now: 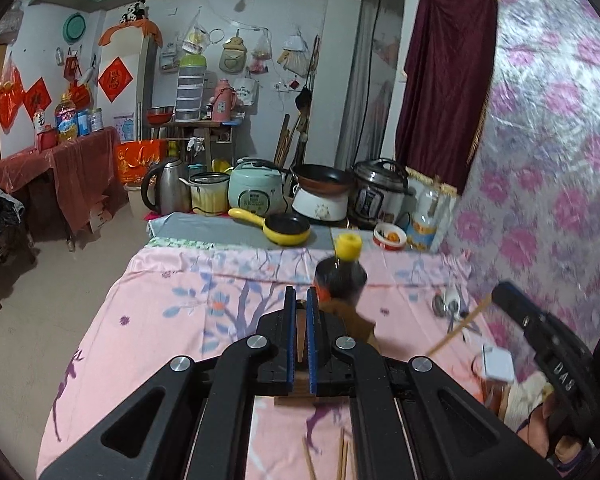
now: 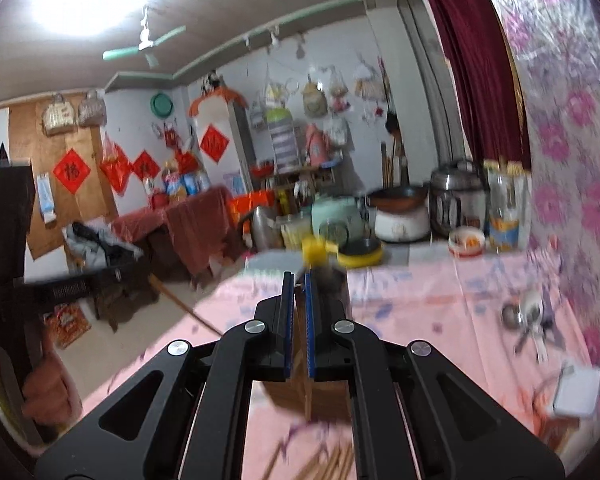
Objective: Organize utensils
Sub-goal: 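Lift both held chopsticks and carry them to the wooden holder, then lower the chopsticks into the holder and open both tools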
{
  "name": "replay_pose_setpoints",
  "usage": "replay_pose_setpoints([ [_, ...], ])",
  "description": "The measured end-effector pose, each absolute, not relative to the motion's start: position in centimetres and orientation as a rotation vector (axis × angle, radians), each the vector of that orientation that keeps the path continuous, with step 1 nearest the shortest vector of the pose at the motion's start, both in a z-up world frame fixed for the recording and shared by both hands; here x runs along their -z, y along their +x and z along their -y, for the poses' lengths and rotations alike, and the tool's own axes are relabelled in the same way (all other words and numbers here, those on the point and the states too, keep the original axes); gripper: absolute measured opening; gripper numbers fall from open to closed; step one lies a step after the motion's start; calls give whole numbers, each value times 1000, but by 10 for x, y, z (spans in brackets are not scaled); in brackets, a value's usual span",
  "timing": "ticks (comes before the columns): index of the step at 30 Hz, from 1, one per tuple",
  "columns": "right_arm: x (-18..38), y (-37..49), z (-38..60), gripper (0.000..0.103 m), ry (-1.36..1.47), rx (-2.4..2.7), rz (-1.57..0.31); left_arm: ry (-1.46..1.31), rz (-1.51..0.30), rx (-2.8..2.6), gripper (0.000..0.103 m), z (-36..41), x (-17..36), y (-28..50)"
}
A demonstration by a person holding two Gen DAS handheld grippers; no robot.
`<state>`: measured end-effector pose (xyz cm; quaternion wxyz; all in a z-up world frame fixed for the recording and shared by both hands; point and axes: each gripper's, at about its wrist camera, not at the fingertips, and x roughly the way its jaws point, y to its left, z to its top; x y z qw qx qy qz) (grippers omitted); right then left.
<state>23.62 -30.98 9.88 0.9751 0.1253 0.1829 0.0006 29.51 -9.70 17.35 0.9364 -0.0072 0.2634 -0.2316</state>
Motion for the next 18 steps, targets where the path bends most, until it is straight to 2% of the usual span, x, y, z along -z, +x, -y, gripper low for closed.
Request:
replay_pose_setpoints([
  [5, -95, 276, 310, 6, 228, 22, -345, -39, -580, 472, 5, 110, -158, 334],
  [12, -22, 307, 314, 6, 256, 33, -513, -31, -706, 439, 6, 112, -98, 360],
  [14, -14, 302, 324, 11, 297, 34, -538, -36, -731, 423, 7, 106, -88, 363],
  [15, -15, 297, 327, 11, 309, 37, -532, -45, -741, 412, 13, 101, -84, 362],
  [16, -17, 294, 330, 11, 314, 42, -526, -52, -741, 401, 28, 96, -83, 362],
  [18, -26, 284, 335, 11, 310, 56, -507, -71, -723, 370, 41, 84, -84, 357],
])
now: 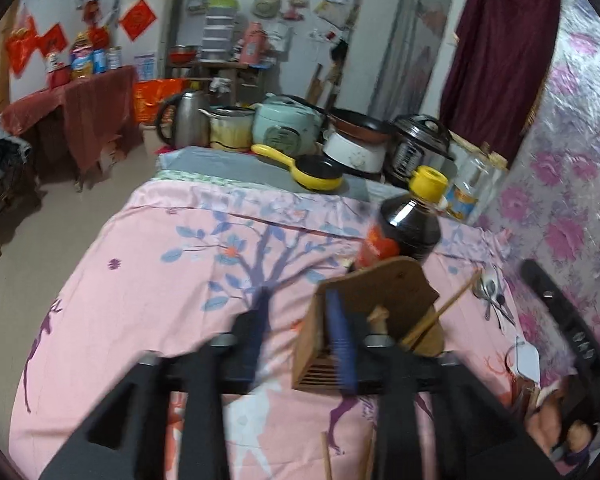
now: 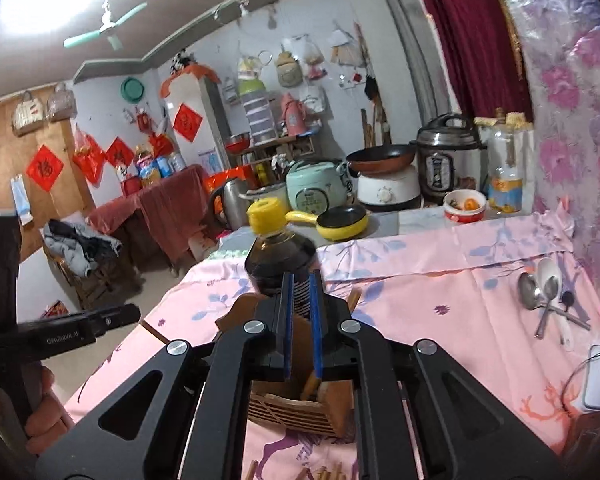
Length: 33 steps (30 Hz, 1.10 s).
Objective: Organize utensils
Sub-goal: 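Lower the chopsticks into the holder and open both tools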
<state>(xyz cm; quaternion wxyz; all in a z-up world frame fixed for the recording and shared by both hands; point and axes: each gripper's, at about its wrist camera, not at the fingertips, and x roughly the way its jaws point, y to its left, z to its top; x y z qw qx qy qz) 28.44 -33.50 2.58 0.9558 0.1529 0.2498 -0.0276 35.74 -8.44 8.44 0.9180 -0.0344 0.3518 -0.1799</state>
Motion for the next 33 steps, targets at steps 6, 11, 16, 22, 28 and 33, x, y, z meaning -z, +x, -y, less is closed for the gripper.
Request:
replay_pose_setpoints([
  [6, -41, 249, 334, 12, 322, 70, -483, -100, -717, 320, 44, 56, -86, 336],
  [11, -33, 215, 329, 15, 378, 71, -500, -90, -741, 281, 50, 41, -70, 308],
  [16, -23, 179, 323, 19, 420, 70, -517, -89, -781, 263, 56, 28, -42, 271],
  [22, 2, 126, 317, 26, 472, 80, -555, -93, -850, 267, 58, 20, 2, 221],
  [28, 45, 77, 304, 29, 469, 92, -643, -79, -928, 295, 59, 20, 53, 173],
  [33, 84, 47, 295, 29, 458, 100, -735, -16, -941, 318, 59, 30, 80, 137],
])
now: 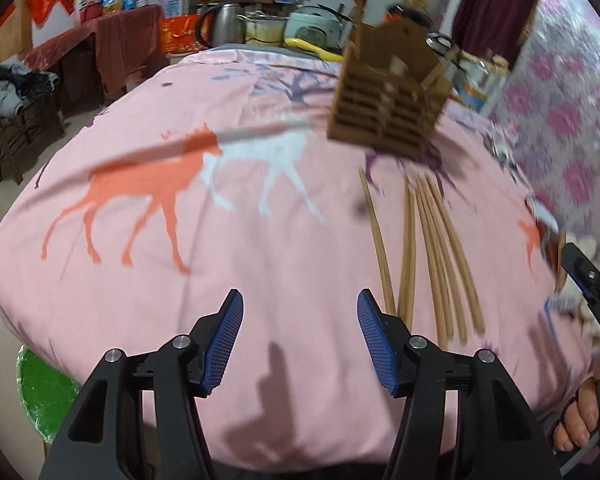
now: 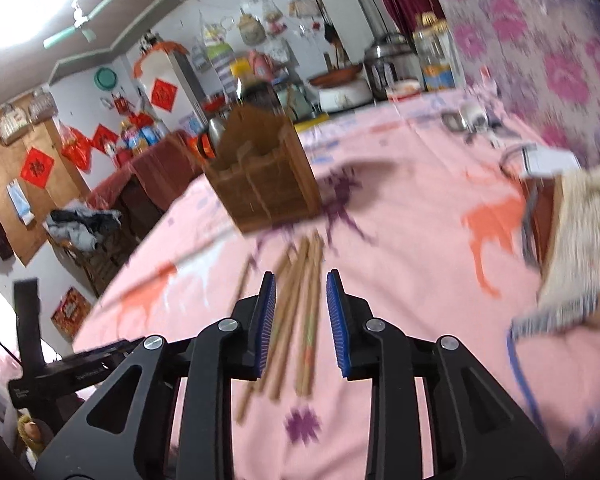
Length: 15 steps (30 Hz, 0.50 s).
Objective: Organize utensils
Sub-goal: 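Lower the chopsticks into the holder and open both tools, then move both open tools back to the remaining chopsticks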
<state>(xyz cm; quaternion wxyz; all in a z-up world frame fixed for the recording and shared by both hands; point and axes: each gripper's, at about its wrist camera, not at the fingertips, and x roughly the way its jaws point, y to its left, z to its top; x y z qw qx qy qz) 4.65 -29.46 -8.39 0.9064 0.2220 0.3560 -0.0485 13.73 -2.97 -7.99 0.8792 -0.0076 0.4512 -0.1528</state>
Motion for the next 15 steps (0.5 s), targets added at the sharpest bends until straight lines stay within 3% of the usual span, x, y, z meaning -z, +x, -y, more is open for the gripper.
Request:
replay_pose_setpoints([
  [15, 139, 14, 278, 34, 373, 130, -859, 139, -952, 397, 60, 65, 115, 109],
])
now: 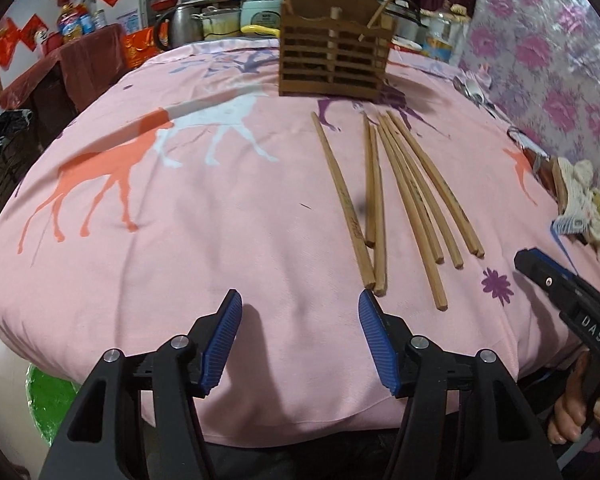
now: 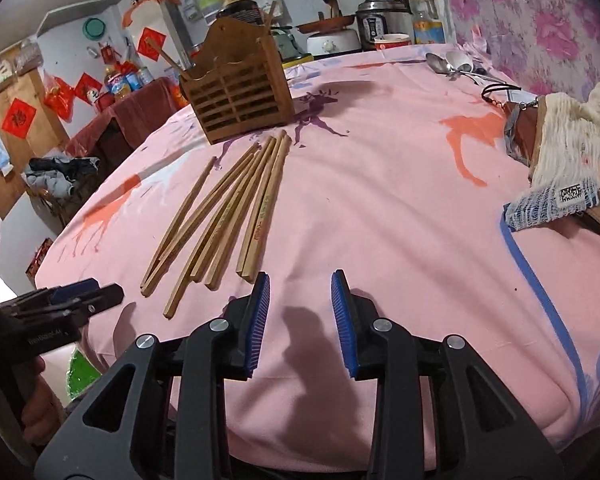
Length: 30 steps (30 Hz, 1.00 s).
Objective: Organize utensils
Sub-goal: 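Move both open tools back to the remaining chopsticks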
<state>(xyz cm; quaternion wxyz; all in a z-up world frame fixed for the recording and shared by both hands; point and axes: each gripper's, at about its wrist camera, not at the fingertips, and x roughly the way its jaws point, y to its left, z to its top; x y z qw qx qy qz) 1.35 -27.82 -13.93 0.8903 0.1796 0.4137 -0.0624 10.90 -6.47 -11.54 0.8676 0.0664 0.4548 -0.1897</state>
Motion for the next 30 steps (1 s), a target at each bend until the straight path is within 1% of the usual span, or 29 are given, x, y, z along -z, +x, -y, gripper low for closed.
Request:
replay_pose_setpoints([
  [2, 141, 13, 280, 35, 378, 133, -859, 160, -951, 397, 61, 70, 119, 108],
  [4, 144, 14, 282, 36, 392, 134, -864, 177, -943, 397, 66, 74, 120, 107],
  [7, 146, 13, 285, 37, 410, 128, -862, 197, -935, 391, 68, 78, 122, 107],
  [10, 147, 14, 286, 39, 416, 119, -857, 218, -923, 380, 72, 82, 123, 109],
  [12, 147, 14, 285, 42, 416, 111, -854, 214, -927, 379, 72, 83, 123, 112],
  [18, 147, 13, 285, 45, 427, 99, -848, 206, -933, 364, 72, 76, 123, 115],
  [22, 147, 13, 283, 48, 421, 95, -847, 208, -925, 326, 78, 73, 124, 121],
  [26, 147, 13, 283, 48, 422, 95, -846, 183, -935, 321, 78, 66, 122, 123],
  [30, 147, 14, 283, 49, 411, 95, -846, 208, -930, 349, 78, 76, 123, 120],
])
